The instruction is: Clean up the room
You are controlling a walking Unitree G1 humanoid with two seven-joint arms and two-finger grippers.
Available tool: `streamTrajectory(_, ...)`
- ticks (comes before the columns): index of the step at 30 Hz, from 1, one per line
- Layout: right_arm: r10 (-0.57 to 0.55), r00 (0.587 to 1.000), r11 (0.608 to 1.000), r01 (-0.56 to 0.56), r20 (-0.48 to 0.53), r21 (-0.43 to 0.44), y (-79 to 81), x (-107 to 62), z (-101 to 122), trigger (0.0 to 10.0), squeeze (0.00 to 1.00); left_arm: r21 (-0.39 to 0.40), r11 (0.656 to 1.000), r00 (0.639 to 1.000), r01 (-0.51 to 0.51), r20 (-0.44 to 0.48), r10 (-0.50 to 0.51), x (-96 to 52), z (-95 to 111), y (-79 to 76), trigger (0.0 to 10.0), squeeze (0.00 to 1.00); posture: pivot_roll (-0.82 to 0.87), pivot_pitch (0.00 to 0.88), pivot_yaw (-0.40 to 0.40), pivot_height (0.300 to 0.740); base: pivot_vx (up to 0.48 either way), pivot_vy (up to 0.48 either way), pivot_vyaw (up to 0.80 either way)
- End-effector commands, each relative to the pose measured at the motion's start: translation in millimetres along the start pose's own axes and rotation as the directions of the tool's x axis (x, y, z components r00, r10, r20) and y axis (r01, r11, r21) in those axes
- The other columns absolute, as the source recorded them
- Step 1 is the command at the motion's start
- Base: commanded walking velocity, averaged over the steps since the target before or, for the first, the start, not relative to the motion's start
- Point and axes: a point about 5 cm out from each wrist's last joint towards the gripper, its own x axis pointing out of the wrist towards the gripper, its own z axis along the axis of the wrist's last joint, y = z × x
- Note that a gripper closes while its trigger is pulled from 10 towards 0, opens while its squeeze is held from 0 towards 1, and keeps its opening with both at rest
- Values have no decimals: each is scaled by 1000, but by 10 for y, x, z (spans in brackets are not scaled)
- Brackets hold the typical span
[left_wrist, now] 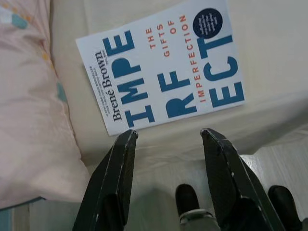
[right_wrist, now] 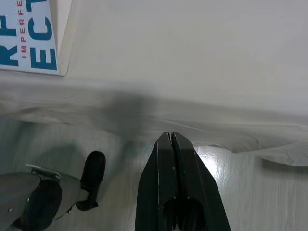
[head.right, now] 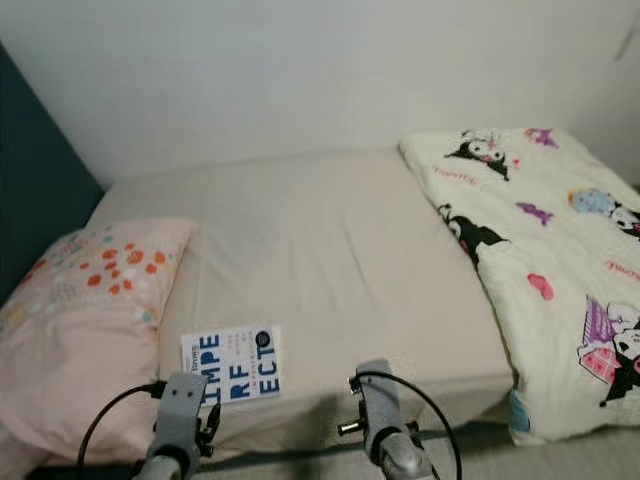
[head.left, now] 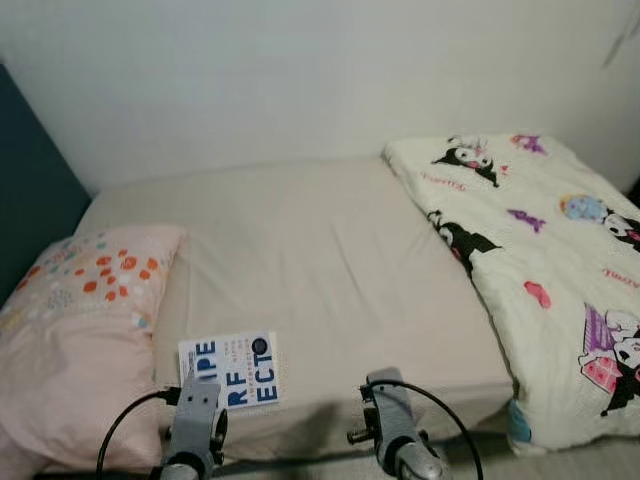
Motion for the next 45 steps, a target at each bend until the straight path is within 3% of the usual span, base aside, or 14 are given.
streamTrajectory(1,11,1000,1000,-11,-23,-9,19,-17,-57,10000,0,-5,1000,1000,-6,-22,6,-35,-53,-17,10000,0,-2,251,18,732,0,0,0)
streamTrajectory(5,12,1000,1000,-13,-24,-22,-3,-9,-40,10000,0,-14,1000,1000,-16,-23,16,-19,-50,-28,10000,0,-13,208,13,732,0,0,0)
streamTrajectory(6,9,1000,1000,-10,-23,-27,-36,10,6,10000,0,-35,999,1000,-26,-19,25,18,-8,-11,10000,0,-25,92,2,732,0,0,0)
streamTrajectory(8,8,1000,1000,-9,-22,-28,-47,17,24,10000,0,-46,998,999,-31,-17,30,31,15,0,10000,0,-25,92,2,732,0,0,0)
streamTrajectory(9,11,999,999,-12,-36,-32,-49,20,14,10000,0,-46,998,999,-41,-35,40,41,8,15,10000,0,-22,35,2,732,0,0,0)
streamTrajectory(11,12,998,999,-14,-56,-40,-42,17,-17,10000,0,-42,998,997,-49,-54,47,38,-14,22,10000,0,-21,0,-1,732,0,0,0)
streamTrajectory(17,8,997,1000,-10,-76,-29,4,10,-67,10000,0,11,999,992,-42,-120,43,21,-110,18,10000,0,-18,0,5,732,0,0,0)
streamTrajectory(34,-7,999,1000,6,-33,-13,10,18,-16,10000,0,-14,998,993,-69,-94,67,48,-70,83,10000,0,-8,0,10,732,0,0,0)
streamTrajectory(45,0,1000,1000,0,-6,-12,-17,39,67,10000,0,-47,999,998,-26,-64,23,59,-10,11,10000,0,-23,0,5,732,0,0,0)
